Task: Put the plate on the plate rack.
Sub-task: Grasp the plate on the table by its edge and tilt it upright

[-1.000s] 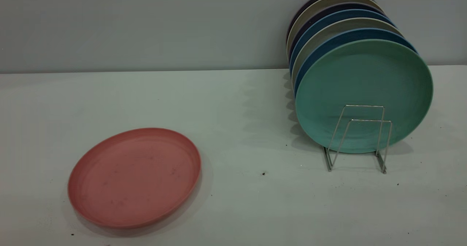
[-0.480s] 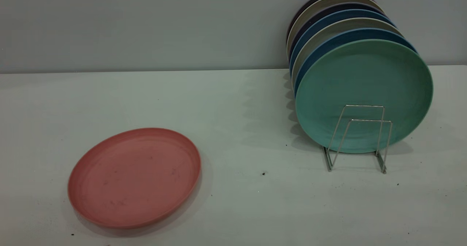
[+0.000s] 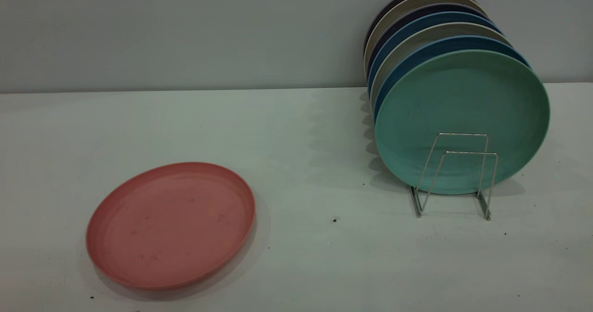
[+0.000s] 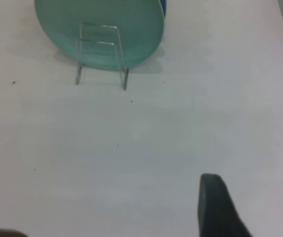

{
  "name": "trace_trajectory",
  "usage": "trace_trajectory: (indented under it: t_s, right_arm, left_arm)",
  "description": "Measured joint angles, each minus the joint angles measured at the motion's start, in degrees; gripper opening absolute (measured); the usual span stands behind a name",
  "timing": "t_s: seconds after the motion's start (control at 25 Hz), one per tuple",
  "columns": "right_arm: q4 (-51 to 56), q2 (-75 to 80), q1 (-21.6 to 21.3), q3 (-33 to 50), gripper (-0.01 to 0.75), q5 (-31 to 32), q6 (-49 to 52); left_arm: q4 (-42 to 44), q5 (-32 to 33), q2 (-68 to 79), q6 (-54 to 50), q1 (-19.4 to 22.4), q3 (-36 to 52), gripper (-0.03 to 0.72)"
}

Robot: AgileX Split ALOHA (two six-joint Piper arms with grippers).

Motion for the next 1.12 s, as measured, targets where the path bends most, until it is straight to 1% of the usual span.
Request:
trace_trajectory:
  t_s: [0.6, 0.8, 1.0, 1.12]
  right_arm:
    - [0.6, 0.0, 0.0, 0.0, 0.381, -0.4, -0.6]
    - [6.4, 2.5, 0.0, -0.2, 0.381, -3.6, -1.2]
    - [12.6, 13.3, 0.0, -0.2, 0.381, -10.4, -7.1]
    - [13.6, 21.2, 0.0, -0.2, 0.381, -13.8, -10.7]
  left_arm:
    - [0.1, -0.1, 0.0, 0.1, 0.0, -0.1, 0.460]
    - [0.2, -5.1, 1.1, -1.2, 0.0, -0.7, 0.460]
    - [0.2, -8.6, 14.0, -2.6, 0.0, -0.7, 0.460]
    - [-0.4, -12.4, 24.7, -3.3, 0.0, -0.7, 0.460]
